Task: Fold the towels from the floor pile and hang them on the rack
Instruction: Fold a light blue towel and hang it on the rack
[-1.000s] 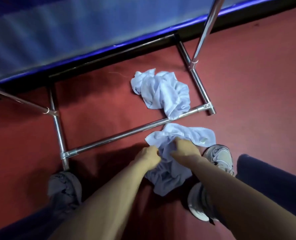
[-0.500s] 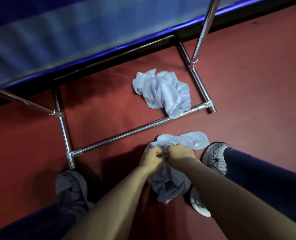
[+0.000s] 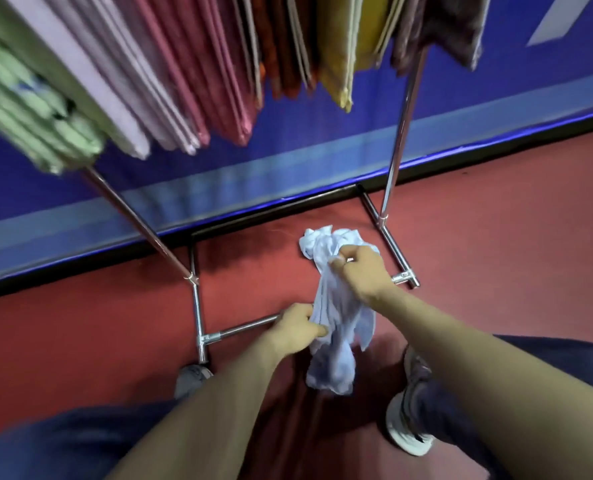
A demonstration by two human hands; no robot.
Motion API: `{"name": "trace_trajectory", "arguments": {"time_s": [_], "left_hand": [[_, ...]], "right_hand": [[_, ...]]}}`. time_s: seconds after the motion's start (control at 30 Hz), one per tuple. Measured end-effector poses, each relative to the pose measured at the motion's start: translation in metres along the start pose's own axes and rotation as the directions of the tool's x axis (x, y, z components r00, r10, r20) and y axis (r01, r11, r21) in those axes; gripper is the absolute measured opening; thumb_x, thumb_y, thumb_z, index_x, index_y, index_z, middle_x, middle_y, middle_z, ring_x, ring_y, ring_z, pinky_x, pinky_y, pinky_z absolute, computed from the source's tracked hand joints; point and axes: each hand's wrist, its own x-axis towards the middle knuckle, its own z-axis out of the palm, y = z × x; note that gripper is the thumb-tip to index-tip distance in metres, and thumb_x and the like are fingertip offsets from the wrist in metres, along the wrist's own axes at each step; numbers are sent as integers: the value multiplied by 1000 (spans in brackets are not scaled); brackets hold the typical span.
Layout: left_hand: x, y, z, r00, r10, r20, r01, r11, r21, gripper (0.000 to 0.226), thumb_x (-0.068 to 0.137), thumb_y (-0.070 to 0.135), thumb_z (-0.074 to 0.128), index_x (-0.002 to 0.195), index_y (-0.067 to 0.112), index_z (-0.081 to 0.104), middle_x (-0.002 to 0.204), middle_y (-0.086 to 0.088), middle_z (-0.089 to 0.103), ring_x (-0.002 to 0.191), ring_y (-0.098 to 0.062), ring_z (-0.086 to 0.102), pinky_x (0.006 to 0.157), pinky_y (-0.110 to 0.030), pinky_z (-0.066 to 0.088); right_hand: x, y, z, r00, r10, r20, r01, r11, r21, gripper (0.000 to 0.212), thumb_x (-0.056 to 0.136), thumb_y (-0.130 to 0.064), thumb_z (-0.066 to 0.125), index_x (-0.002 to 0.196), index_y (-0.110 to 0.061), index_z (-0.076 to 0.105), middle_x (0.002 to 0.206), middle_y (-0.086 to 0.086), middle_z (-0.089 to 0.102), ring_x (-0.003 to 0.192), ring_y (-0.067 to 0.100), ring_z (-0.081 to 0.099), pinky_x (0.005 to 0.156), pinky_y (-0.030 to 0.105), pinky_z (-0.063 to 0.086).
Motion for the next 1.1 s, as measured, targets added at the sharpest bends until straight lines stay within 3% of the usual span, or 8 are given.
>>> {"name": "trace_trajectory", "arguments": {"time_s": [0.2,0.43,0.63,0.8,0.83,0.9,1.0,1.1], "left_hand": [[-74,17,-57,983,25,-182,30,955,294,20,84,30,70,81,15,57,85,-7,59,79,-25,51,63,-30,33],[-147,19,-97,972,70,-224,45,881,471,33,81,35,67,104,11,67,114,-13,69,102,-34,64,75,-33,47],[-187,51,-127,902,176,-395,-51,951,306,20,85,21,64,68,14,57,71,-7,56,73,-21,54,60,-30,36],[-210,103,-147,765,303,-568,-345,938,35,18,84,18,65,67,16,60,71,-2,58,72,-18,51,60,-28,38],[-212,111,-147,755,301,-582,-407,912,-57,6,81,18,67,76,16,65,75,-3,61,73,-18,53,63,-29,41],[-216,122,-144,813,295,-501,-436,880,-189,29,79,16,73,107,16,65,91,-4,66,79,-18,58,66,-29,46],[-218,127,-130,884,367,-289,-390,921,-23,75,77,26,84,140,22,43,123,1,58,107,-16,56,78,-30,50],[-213,119,-108,915,316,-251,-280,945,172,80,79,39,82,142,11,41,130,-3,54,117,-21,53,93,-32,46]], "right_hand": [[-41,-95,-49,930,-341,-135,320,934,-160,38,91,-27,59,64,-14,35,58,-2,38,67,29,42,66,41,38],[-98,-183,-92,793,-442,-419,417,895,-156,39,95,-39,50,65,-20,36,60,0,43,75,32,44,63,37,29],[-125,-225,-107,825,-373,-425,376,923,-80,40,94,-34,52,63,-13,41,63,4,46,79,27,47,69,37,39],[-138,-221,-96,924,-280,-259,254,958,-131,39,93,-29,55,59,-11,49,66,11,54,77,31,55,69,34,44],[-139,-218,-92,941,-241,-236,225,970,-91,37,91,-27,57,58,-11,51,68,15,59,77,34,60,73,38,51],[-137,-214,-85,973,-143,-178,163,982,99,29,88,-23,61,66,-4,60,76,23,67,77,38,69,78,49,59],[-144,-222,-84,997,-66,-44,79,868,490,17,95,-12,58,87,2,60,76,23,65,58,31,68,59,42,61],[-156,-242,-93,993,-115,13,68,669,740,12,101,-5,51,99,5,58,76,19,64,50,21,67,50,32,59]]}}
